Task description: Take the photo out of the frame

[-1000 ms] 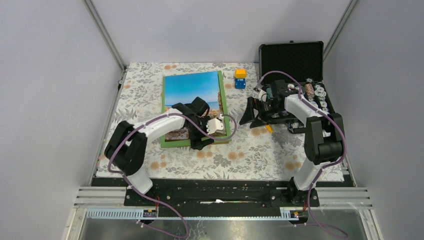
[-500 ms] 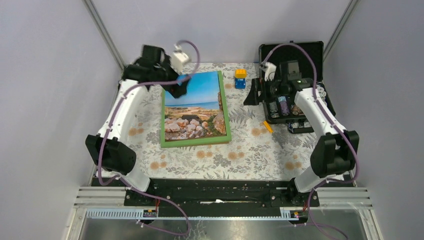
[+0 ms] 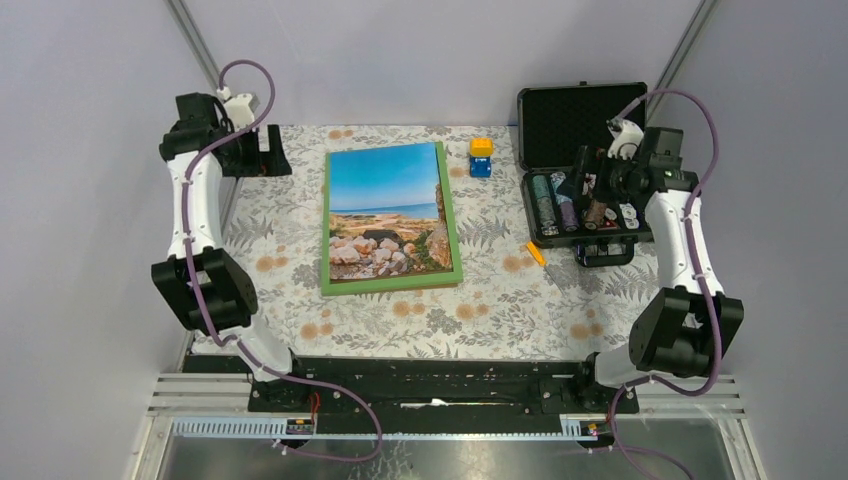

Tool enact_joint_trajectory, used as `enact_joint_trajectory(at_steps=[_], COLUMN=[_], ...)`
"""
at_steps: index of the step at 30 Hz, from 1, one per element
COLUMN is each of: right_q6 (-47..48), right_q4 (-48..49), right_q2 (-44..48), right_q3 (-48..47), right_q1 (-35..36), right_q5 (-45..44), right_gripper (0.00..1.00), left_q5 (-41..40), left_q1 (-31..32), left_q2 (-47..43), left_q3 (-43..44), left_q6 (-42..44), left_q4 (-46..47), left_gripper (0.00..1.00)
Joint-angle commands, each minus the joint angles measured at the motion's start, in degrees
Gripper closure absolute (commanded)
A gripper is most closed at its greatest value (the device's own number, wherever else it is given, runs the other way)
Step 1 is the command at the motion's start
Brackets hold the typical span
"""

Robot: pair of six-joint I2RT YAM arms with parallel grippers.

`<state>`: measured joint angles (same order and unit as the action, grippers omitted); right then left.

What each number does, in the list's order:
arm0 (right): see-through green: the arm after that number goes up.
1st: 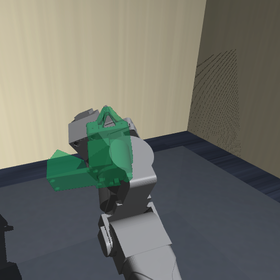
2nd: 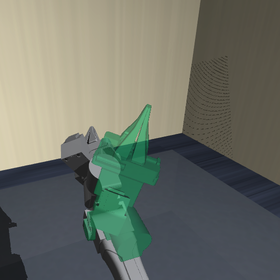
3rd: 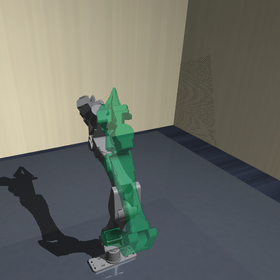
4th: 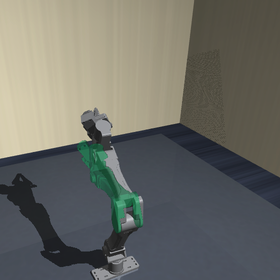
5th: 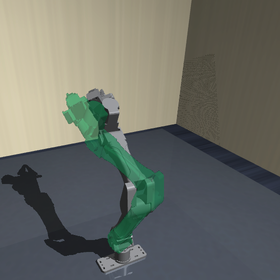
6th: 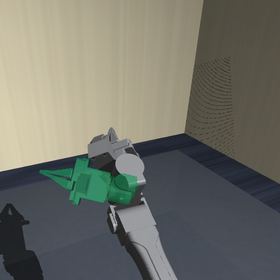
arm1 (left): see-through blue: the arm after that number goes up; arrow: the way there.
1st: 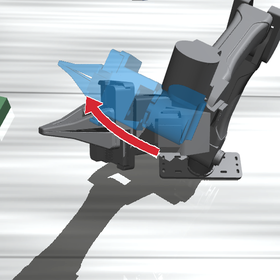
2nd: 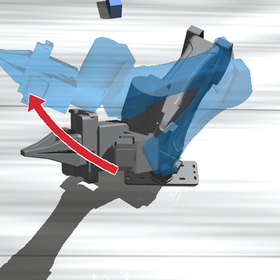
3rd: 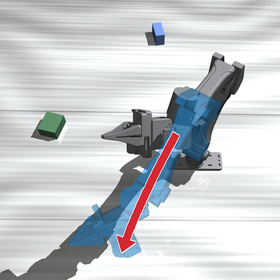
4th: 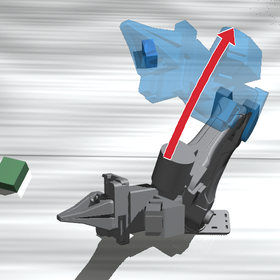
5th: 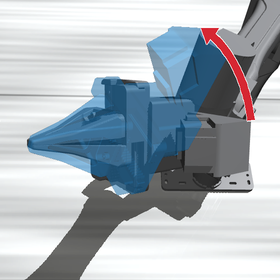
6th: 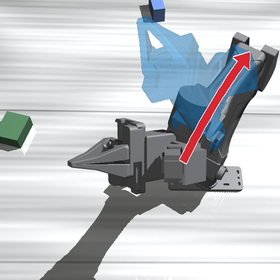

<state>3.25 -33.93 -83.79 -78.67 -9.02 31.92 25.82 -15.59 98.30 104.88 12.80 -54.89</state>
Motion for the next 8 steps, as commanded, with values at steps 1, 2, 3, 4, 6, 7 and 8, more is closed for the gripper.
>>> enact_joint_trajectory(at_steps=[1, 2, 3, 4, 6, 7, 8], right_q6=[-0.97, -1.22, -1.49, -1.71, -1.92, -1.92, -1.93], right_q4=[0.87, 1.26, 1.67, 1.8, 1.93, 1.94, 1.94], right_q2=[0.11, 0.18, 0.2, 0.23, 0.12, 0.04, -0.05], right_q3=[3.8, 4.46, 4.95, 5.23, 5.16, 5.05, 4.9], right_q1=[-2.19, -2.29, -2.32, -2.37, -2.37, -2.35, -2.37], right_q5=[-0.53, -0.54, -0.42, -0.33, -0.05, 0.1, 0.28], right_gripper=[0.0, 0.0, 0.0, 0.0, 0.0, 0.0, 0.0], left_q5=[-1.28, -1.72, -1.66, -1.58, -1.84, -1.81, -1.57], left_q1=[-0.21, -0.2, -0.17, -0.3, -0.19, -0.22, -0.28], left_q2=[-1.34, -2.03, -2.66, -3.26, -3.79, -3.81, -3.82], left_q3=[-5.29, -7.28, -8.94, -10.28, -11.44, -11.45, -11.44], left_q6=[-5.49, -6.29, -6.77, -7.37, -8.29, -8.62, -8.72], left_q4=[1.37, 2.69, 3.85, 4.91, 5.8, 5.78, 5.81], left_gripper=[0.01, 0.01, 0.01, 0.01, 0.01, 0.01, 0.01])
